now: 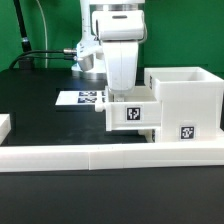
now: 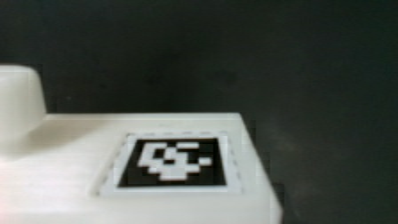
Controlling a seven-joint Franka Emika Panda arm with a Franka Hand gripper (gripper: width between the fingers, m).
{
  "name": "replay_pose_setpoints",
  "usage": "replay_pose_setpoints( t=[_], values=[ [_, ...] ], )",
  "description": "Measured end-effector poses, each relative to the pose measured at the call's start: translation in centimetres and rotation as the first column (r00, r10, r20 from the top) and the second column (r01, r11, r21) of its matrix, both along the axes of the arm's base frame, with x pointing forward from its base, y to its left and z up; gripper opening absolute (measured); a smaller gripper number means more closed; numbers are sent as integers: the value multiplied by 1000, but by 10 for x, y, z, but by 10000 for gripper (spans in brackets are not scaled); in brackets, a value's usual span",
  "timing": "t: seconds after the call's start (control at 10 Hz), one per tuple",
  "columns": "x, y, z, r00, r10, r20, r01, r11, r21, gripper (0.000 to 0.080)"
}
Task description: Assemble drawer
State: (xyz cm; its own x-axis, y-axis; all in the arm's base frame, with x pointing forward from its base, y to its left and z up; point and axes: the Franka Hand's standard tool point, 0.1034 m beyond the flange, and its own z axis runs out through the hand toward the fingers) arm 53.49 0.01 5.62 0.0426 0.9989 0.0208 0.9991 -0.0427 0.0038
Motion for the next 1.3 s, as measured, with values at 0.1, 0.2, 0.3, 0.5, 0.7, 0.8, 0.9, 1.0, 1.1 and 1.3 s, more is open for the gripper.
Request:
replay_pose_setpoints(
  t=[0.1, 0.2, 0.3, 0.5, 0.7, 0.8, 0.9, 1.0, 1.1, 1.3],
  values=[
    [-1, -3, 0, 1000, -8, 12, 8, 1000, 2, 44],
    [-2, -3, -1, 1000, -7, 8, 7, 1000, 2, 44],
    [-2, -3, -1, 1000, -8, 8, 8, 1000, 2, 44],
    [-2, -1, -2, 1000, 27, 8, -27, 1000, -10, 44],
    [0, 2, -1, 998, 60, 9, -59, 998, -26, 44],
    [0, 4, -1, 997, 73, 10, -73, 997, -30, 44],
    [1, 5, -1, 997, 76, 10, -75, 997, -30, 44],
    [1, 4, -1, 997, 74, 10, -74, 997, -30, 44],
    [0, 4, -1, 997, 74, 10, -74, 997, -30, 44],
    [0, 4, -1, 997, 74, 10, -73, 997, -30, 44]
  ],
)
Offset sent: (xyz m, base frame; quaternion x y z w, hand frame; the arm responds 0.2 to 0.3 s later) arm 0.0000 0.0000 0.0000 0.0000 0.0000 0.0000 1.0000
